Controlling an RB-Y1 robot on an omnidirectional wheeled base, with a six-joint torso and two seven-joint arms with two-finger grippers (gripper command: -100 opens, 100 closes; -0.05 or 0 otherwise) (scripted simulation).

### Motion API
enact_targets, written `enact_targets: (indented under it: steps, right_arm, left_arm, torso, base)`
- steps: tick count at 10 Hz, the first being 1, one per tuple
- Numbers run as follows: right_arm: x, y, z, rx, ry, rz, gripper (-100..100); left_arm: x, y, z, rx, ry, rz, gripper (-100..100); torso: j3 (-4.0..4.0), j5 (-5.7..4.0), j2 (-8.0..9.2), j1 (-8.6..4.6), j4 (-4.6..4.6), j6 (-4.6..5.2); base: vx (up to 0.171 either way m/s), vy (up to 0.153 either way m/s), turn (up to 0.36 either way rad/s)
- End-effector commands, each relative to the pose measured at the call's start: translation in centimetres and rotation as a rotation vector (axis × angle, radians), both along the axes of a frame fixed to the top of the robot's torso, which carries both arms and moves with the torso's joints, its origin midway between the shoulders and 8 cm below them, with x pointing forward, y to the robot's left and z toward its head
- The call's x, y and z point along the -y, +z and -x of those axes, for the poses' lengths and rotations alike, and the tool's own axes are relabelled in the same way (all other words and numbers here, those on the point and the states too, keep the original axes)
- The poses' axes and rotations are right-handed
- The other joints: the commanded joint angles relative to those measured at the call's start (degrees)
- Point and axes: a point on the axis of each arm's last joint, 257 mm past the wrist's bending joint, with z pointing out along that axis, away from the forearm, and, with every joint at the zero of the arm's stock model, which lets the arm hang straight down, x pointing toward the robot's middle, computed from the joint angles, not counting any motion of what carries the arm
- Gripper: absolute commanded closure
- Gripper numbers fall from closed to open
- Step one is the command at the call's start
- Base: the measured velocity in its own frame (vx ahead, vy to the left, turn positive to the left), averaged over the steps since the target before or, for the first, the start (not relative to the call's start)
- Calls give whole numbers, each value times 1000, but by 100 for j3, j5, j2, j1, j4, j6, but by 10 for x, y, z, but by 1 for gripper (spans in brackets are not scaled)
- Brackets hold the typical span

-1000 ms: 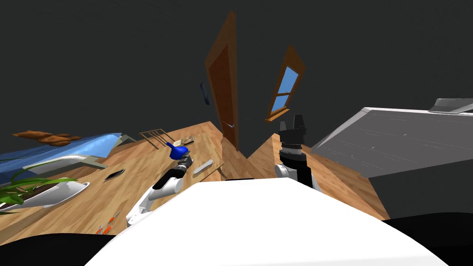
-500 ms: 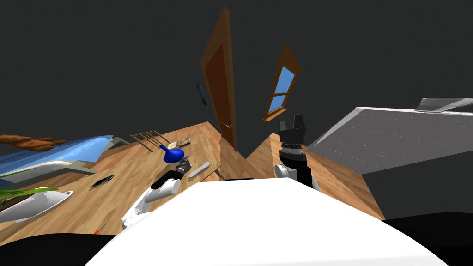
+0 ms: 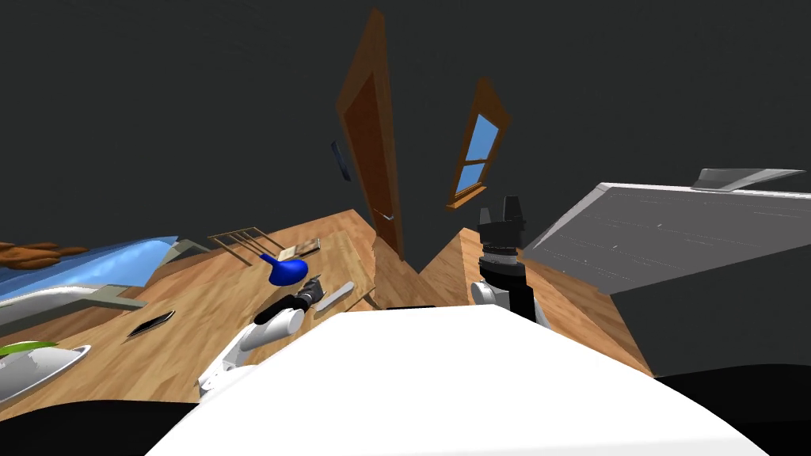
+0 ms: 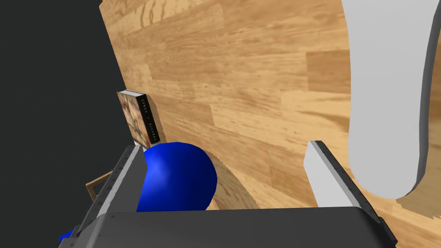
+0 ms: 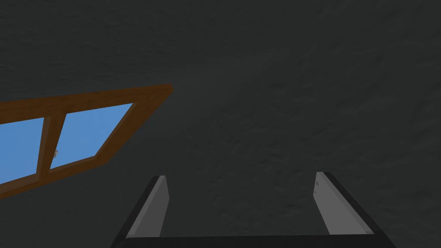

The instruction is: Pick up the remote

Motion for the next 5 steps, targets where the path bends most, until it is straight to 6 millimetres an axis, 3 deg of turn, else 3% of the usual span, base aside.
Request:
enact_targets:
  steps: [1, 5]
  right_arm:
    - [0, 0, 0, 0, 0, 0, 0]
    - [0, 0, 0, 0, 0, 0, 0]
  left_arm:
    - [-4, -12, 12, -46, 21, 24, -100]
    - [-21, -42, 48, -174, 98, 105, -100]
  torso:
    - [0, 0, 0, 0, 0, 0]
    - [-3, -1, -5, -1, -1, -1]
  base:
    - [39, -39, -50]
    - [48, -47, -64]
